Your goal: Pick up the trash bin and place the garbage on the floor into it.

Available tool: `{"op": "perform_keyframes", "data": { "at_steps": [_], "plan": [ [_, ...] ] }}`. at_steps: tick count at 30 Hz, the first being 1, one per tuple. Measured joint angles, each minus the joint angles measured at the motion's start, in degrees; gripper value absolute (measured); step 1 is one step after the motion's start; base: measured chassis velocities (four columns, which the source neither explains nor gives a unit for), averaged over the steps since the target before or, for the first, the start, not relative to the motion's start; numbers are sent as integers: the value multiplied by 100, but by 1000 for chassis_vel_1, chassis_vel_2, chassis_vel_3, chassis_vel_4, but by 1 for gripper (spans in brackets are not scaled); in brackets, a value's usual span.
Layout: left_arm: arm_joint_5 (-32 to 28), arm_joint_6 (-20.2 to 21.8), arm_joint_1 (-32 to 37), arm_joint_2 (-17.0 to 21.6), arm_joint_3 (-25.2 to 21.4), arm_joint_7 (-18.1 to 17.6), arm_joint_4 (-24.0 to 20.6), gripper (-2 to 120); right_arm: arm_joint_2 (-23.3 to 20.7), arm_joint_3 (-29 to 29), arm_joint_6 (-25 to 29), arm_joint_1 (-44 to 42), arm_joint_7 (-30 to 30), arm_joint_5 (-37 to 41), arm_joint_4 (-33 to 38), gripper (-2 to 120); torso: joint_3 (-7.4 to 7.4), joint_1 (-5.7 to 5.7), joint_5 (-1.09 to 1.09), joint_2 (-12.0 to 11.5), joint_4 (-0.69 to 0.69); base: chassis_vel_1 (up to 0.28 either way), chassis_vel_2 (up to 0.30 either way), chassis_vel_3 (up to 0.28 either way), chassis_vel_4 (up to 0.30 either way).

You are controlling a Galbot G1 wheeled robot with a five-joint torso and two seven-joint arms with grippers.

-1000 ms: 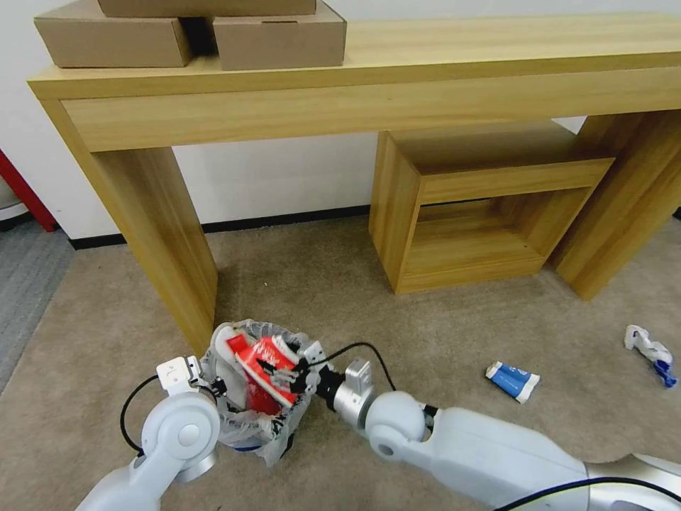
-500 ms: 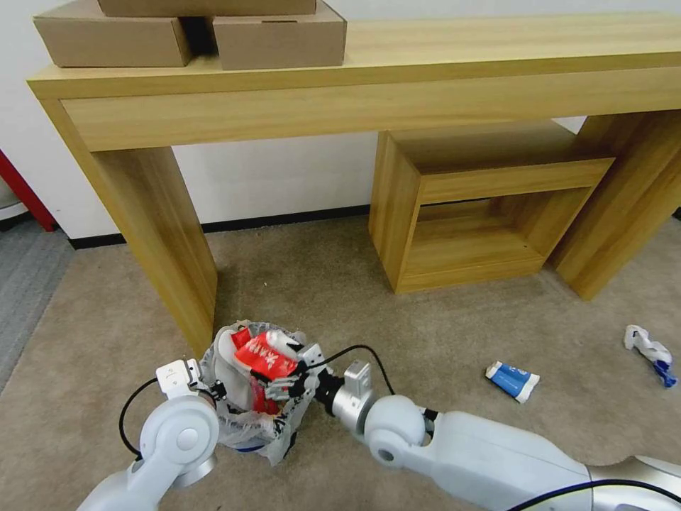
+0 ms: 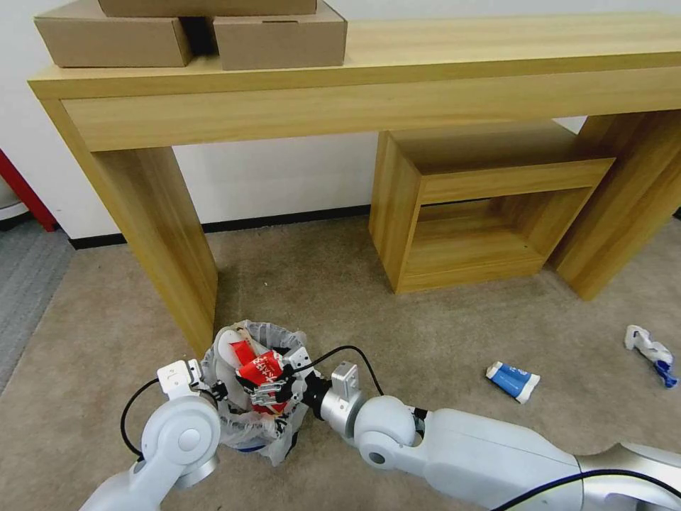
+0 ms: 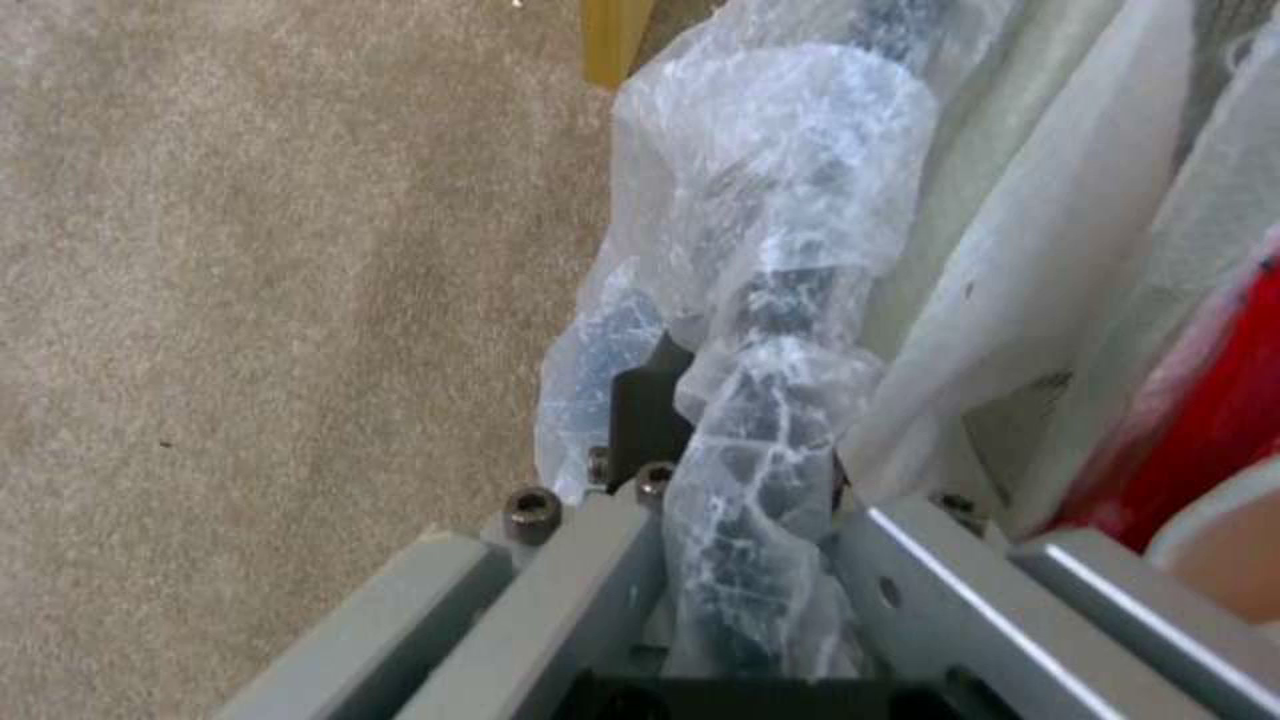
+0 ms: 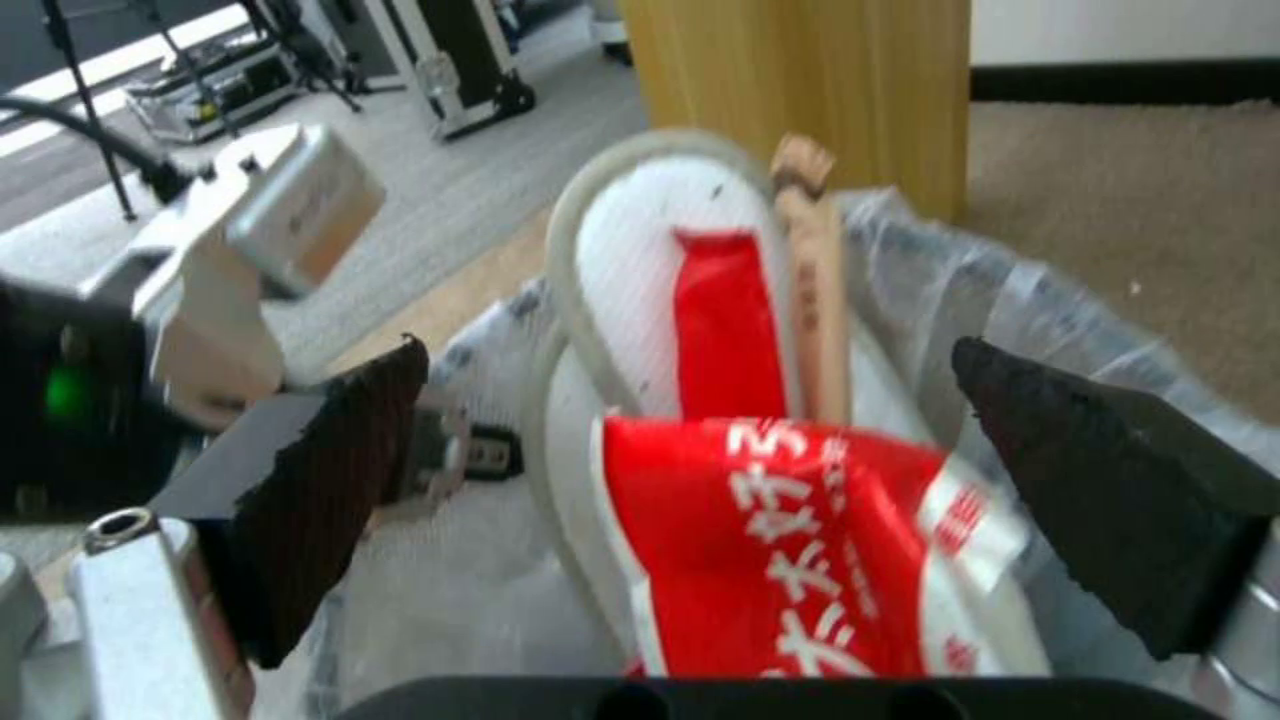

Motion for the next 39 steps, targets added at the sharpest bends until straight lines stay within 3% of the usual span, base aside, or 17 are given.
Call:
{"op": "perform_keyframes", "data": {
  "at_steps": [8,11,16,20,29,33,39],
  "plan": [
    [88,18,4,11,-17,127,-5,0,-211,885,21,-85,90,-112,72,100,0,0,-2,-1,-1,0,0,0,0],
    [100,36,30,51,-28,174,-43,0,-413,1692,64,-296,132,-227,35,100,1,0,-4,-1,-2,0,0,0,0],
    [101,41,25,72,-12,187,-72,0,-688,2484,-16,-686,249,-456,88,100,1,1,-4,-1,-3,0,0,0,0],
    [150,46,85,83,-18,247,-172,0,-957,3354,-43,-1493,405,-971,96,100,0,1,-4,-1,-4,0,0,0,0],
    [330,92,279,-32,-60,302,-345,0,-844,4660,-56,-2882,395,-1512,313,100,-1,0,-2,-1,-1,0,0,0,0],
    [341,115,384,26,-55,329,-473,0,-668,5511,-8,-3981,267,-2014,459,100,-1,0,-2,0,0,0,0,0,0],
    [340,114,406,69,-8,336,-527,0,-542,6134,98,-4810,192,-2333,608,100,-1,0,-1,0,-1,0,0,0,0]
  ]
}}
